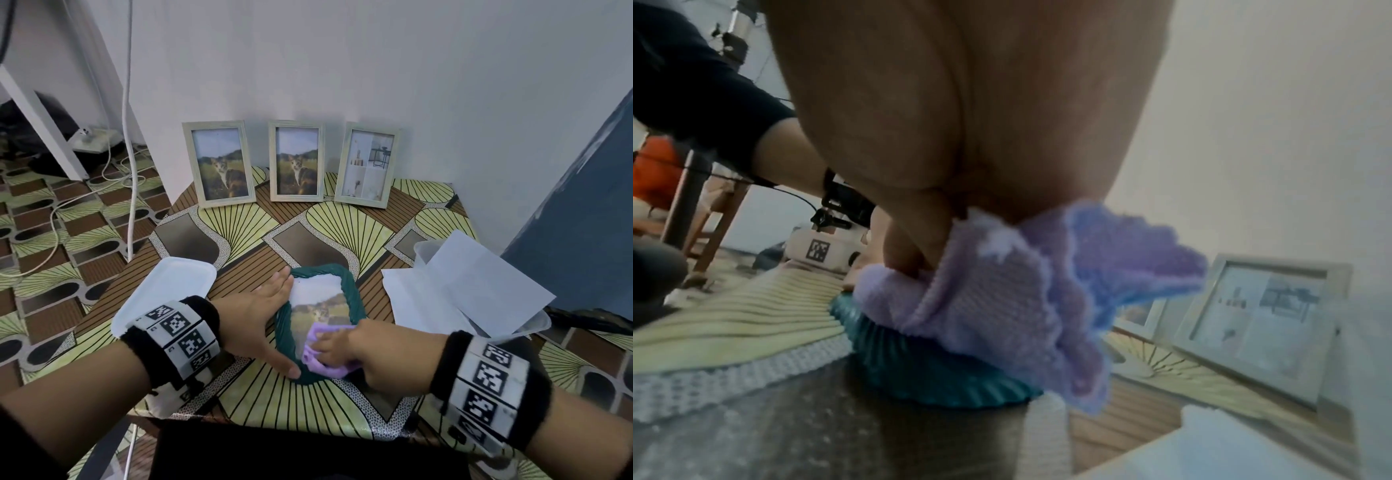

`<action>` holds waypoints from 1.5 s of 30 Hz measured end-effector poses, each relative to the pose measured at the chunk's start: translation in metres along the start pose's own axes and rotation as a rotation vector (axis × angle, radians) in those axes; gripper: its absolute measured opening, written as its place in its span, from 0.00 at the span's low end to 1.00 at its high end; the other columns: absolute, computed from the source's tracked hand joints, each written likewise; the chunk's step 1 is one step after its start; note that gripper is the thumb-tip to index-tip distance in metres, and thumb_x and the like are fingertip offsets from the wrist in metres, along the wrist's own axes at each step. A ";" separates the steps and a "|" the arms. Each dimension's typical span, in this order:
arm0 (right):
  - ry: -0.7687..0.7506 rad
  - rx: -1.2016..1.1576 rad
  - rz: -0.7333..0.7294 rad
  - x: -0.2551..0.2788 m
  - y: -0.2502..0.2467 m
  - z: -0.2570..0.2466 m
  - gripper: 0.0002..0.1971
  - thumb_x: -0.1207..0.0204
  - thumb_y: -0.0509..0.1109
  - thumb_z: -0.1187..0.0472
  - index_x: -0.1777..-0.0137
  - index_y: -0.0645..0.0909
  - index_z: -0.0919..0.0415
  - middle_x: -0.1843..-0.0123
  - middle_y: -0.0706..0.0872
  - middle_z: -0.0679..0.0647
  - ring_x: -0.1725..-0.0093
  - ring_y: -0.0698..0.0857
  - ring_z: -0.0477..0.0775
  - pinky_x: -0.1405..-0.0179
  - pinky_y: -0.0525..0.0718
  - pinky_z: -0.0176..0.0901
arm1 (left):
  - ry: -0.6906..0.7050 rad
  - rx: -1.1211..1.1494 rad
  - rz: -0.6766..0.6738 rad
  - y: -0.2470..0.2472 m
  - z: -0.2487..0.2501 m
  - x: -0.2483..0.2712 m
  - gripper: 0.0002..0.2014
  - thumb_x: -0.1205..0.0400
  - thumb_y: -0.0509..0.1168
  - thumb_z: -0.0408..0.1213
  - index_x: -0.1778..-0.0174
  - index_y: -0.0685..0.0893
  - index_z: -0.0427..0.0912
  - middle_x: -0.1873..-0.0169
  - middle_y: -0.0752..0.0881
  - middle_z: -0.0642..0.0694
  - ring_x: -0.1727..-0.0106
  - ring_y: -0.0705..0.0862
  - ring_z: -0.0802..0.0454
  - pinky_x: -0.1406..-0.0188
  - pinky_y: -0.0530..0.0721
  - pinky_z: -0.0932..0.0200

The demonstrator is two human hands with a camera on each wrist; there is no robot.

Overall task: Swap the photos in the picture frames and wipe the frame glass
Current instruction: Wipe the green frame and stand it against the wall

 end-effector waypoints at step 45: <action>-0.005 0.003 -0.010 -0.019 0.012 0.008 0.27 0.23 0.63 0.75 0.23 0.74 0.65 0.15 0.66 0.56 0.15 0.59 0.47 0.15 0.51 0.39 | -0.014 0.047 0.036 -0.001 -0.004 -0.003 0.77 0.48 0.66 0.83 0.19 0.24 0.46 0.19 0.25 0.53 0.17 0.35 0.60 0.16 0.46 0.57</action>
Point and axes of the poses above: each hand's wrist, its own x-axis away from the middle knuckle, its own y-axis out of the palm, z = x × y, the point moved 7 cm from there along -x, towards the middle knuckle
